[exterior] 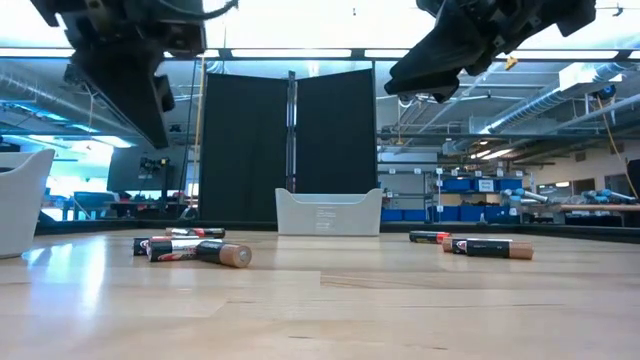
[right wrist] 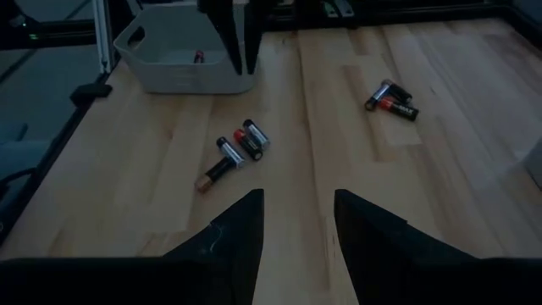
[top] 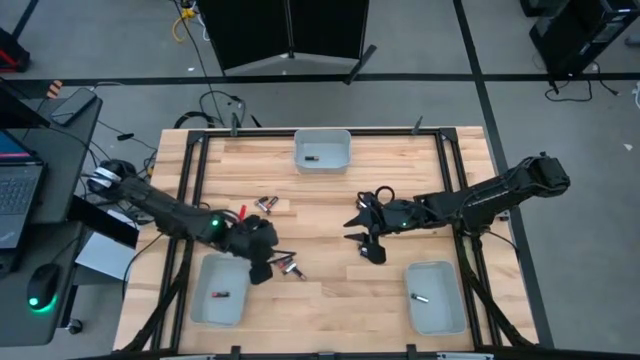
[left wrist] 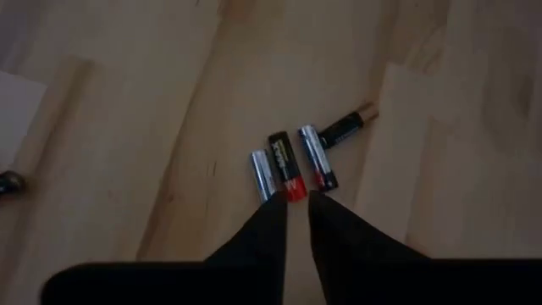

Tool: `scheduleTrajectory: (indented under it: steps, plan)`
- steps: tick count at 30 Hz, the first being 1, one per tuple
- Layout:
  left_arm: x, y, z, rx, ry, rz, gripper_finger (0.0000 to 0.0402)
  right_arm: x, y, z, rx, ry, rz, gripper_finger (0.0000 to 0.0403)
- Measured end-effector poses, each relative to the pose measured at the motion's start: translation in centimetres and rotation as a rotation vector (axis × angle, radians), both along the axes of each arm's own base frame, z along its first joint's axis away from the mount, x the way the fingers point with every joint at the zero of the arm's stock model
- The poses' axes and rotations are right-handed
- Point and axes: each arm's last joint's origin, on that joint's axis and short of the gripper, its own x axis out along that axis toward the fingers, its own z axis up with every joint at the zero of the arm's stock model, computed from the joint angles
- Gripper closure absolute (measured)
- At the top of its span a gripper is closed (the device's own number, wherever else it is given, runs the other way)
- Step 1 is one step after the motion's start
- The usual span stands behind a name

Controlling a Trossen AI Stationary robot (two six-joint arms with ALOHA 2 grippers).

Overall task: Sort batteries
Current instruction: Put the silver battery into the bottom right gray bin

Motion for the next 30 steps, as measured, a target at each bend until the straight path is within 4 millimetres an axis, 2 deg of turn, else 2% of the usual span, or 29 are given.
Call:
scheduleTrajectory:
  steps: [7, 11, 23, 30]
  plan:
    - [1.4, 0.3, -2.3, 0.024, 0.083, -0.054, 0.0259, 0.0, 0.0, 0.0, 0.002, -0.001, -0.001, 0.0247]
    - [2.0, 0.6, -3.1, 0.043, 0.101, -0.057, 0.0229, 0.0, 0.0, 0.0, 0.005, -0.002, -0.002, 0.0247]
    - [3.0, 1.1, -5.4, 0.056, 0.180, -0.063, 0.0224, 0.0, 0.0, 0.0, 0.005, -0.001, -0.003, 0.0247]
    - [3.2, 1.6, -5.5, 0.049, 0.173, -0.047, 0.0224, 0.0, 0.0, 0.0, 0.001, -0.001, -0.011, 0.0247]
